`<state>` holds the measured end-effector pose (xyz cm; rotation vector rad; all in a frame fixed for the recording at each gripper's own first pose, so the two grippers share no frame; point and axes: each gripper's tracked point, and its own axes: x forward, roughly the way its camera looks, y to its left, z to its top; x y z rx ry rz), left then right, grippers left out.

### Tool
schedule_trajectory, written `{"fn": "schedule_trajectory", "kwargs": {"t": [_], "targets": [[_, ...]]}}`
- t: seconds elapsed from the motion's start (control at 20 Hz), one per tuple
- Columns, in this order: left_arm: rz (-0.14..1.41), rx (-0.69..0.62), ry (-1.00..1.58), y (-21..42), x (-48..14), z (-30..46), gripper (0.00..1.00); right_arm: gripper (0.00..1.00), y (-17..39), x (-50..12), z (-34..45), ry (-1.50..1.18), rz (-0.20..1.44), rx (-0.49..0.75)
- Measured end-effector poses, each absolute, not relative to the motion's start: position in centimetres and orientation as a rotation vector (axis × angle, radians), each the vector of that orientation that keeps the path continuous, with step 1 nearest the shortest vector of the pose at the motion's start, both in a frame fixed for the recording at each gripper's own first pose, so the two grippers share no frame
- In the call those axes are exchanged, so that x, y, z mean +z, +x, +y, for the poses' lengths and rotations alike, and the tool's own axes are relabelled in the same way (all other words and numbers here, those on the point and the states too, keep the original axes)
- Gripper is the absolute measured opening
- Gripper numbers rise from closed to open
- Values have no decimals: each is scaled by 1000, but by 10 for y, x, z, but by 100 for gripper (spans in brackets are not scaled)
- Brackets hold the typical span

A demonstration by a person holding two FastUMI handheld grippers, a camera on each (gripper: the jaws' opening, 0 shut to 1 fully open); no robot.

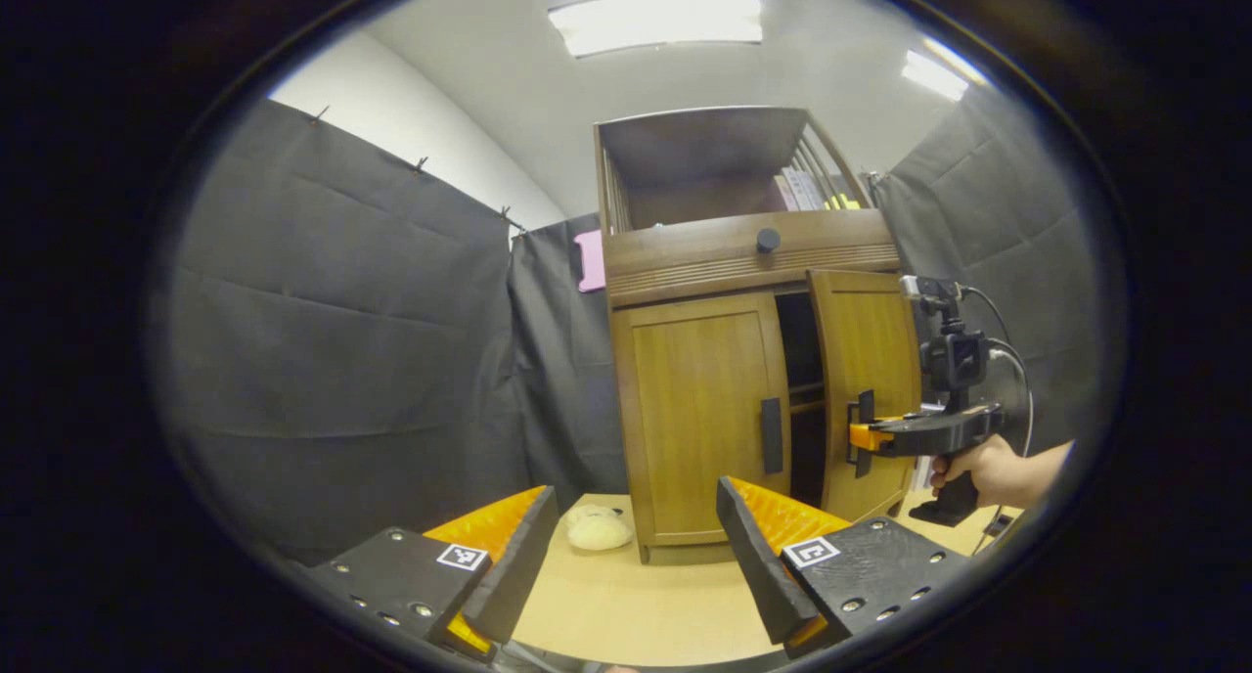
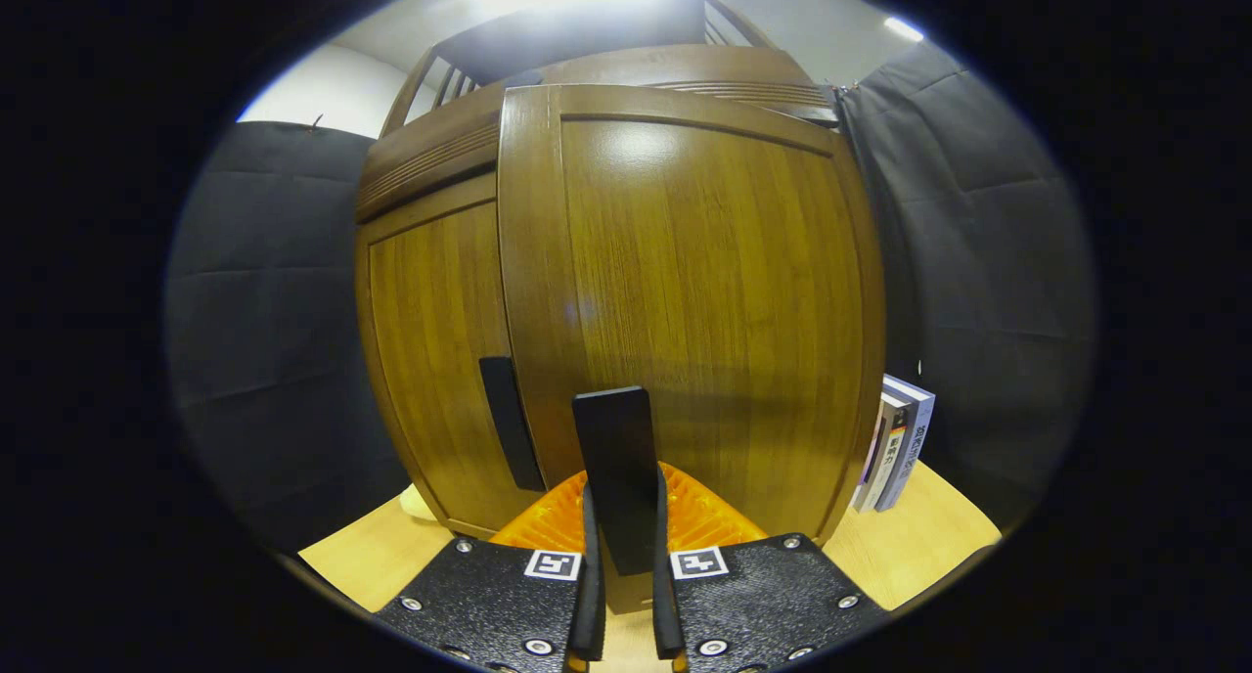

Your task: Open the right door of the double-door shoe cabinet with the right hand, and open the left door with the left hand.

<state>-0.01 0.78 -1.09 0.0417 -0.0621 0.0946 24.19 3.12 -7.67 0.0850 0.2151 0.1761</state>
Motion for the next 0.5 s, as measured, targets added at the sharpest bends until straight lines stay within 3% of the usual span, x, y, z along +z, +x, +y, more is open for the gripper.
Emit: {"fn": "schedule_trajectory", "kwargs": {"t": [0.5], "targets": [[-78, 5, 33, -5, -12, 1, 100, 19, 206, -71, 0, 88, 223, 169]]}}
